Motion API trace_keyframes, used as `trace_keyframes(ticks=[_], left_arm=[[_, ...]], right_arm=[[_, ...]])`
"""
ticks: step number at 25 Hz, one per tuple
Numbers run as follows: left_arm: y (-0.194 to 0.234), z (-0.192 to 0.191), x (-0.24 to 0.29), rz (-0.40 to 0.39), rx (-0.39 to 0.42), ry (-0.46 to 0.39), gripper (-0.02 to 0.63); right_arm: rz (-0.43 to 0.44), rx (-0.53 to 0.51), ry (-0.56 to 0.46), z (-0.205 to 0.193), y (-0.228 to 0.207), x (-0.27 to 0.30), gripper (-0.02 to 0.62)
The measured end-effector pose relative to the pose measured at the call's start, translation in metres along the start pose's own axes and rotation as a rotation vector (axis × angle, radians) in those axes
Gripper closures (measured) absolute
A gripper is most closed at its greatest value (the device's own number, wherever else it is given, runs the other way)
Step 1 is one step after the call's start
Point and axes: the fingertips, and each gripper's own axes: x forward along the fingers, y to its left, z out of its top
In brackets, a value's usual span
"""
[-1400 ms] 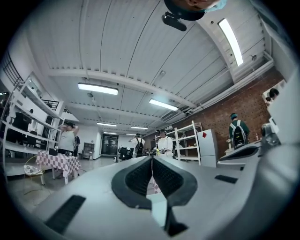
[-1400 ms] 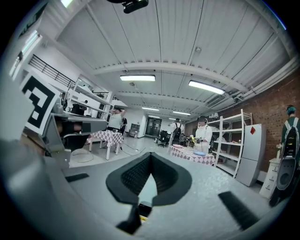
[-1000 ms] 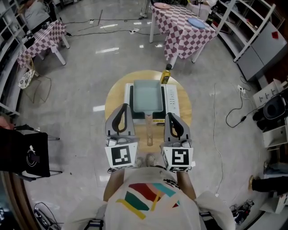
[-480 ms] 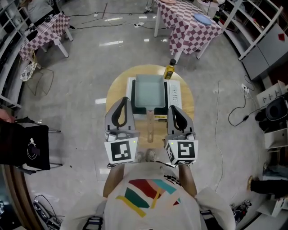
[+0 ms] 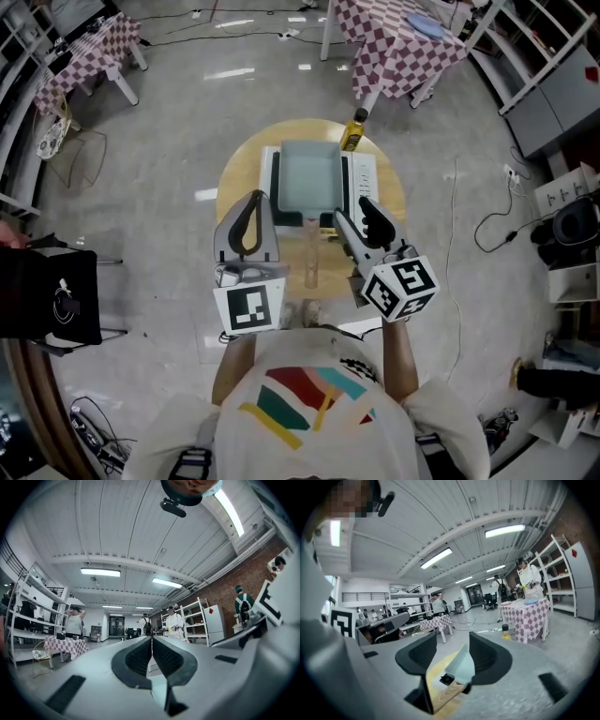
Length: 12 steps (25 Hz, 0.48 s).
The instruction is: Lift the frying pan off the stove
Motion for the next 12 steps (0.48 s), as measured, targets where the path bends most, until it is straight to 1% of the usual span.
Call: trace_keyframes(ticks=[3, 5, 7, 9, 12], left_arm=[[-0.001, -0.003, 0.001, 0.001, 0.006, 0.003, 0.600], [-0.002, -0.005, 0.004, 0.001, 0.015, 0.007, 0.600], [-0.002, -0.007, 0.005, 0.002, 0.025, 0.015, 0.600], [-0.003, -0.010, 0.006, 0.004, 0.032, 0.026, 0.600], [-0.002, -0.015, 0.005, 0.009, 0.036, 0.036, 0.600]], right_arm=[[0.147, 0.170, 0.046, -0.008, 0.005, 0.004, 0.400], [0.258, 0.298, 0.085, -0.015, 0.008, 0.007, 0.387], [0.351, 0.438, 0.113, -0.023, 0.010, 0.007, 0.380], [0.416, 0.573, 0.129, -0.032, 0.006, 0.008, 0.371], [0.476, 0.705, 0.168, -0.053, -0.003, 0.012, 0.354]])
